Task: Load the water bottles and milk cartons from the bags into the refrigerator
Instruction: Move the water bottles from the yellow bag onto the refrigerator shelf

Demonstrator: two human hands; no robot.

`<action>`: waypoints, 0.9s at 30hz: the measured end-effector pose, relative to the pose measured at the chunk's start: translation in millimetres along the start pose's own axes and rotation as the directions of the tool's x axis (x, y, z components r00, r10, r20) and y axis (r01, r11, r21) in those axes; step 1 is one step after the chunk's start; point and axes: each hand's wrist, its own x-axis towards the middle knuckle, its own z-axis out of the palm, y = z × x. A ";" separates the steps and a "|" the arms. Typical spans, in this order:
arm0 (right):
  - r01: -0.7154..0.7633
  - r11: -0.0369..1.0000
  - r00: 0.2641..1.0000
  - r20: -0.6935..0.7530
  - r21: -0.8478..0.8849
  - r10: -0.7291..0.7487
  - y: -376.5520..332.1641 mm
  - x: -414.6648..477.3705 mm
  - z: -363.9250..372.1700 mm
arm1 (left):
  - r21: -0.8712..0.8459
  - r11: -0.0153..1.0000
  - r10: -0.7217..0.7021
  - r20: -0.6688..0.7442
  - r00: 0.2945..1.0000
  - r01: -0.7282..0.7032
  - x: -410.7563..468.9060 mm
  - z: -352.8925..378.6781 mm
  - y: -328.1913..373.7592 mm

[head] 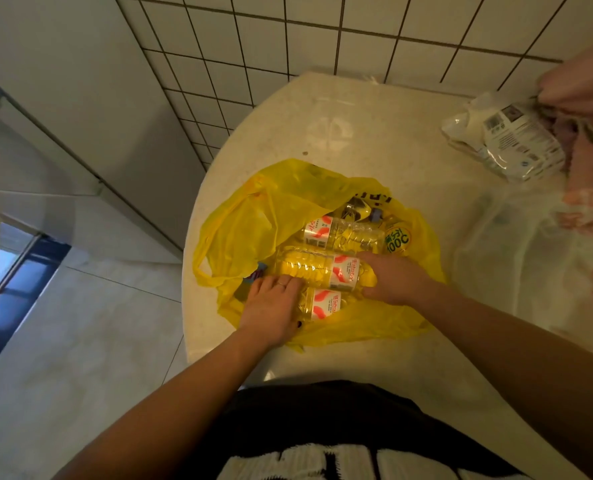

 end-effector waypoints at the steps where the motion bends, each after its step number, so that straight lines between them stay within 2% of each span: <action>1: -0.004 0.999 1.000 -0.001 -0.034 0.004 0.2 1.6 2.6 | 0.003 1.000 -0.004 0.006 1.000 0.004 0.8 0.5 0.4; 6: -0.026 0.995 1.000 -0.013 -0.095 0.025 -0.1 7.9 10.5 | 0.029 0.999 -0.030 0.049 0.998 0.028 5.4 -0.4 3.3; 12: -0.046 0.998 0.999 -0.013 -0.047 0.045 11.7 0.8 -5.3 | 0.007 0.997 -0.073 0.173 0.982 0.073 11.6 -4.3 2.3; 15: -0.044 0.986 0.997 -0.053 0.159 0.053 21.9 -11.4 -22.7 | -0.129 0.984 -0.092 0.219 0.971 0.123 9.9 -0.1 -3.6; 19: 0.006 0.900 0.980 -0.182 0.437 0.082 24.6 -29.5 -27.9 | -0.320 0.931 -0.102 0.228 0.968 0.174 0.6 3.6 -11.7; 23: 0.006 0.824 0.907 -0.350 0.567 0.235 16.4 -38.1 -25.2 | -0.443 0.874 -0.124 0.197 0.972 0.201 -9.3 5.0 -16.0; 27: 0.040 0.755 0.771 -0.501 0.655 0.393 9.0 -51.4 -36.6 | -0.533 0.824 -0.142 0.135 0.981 0.193 -22.5 -1.0 -15.0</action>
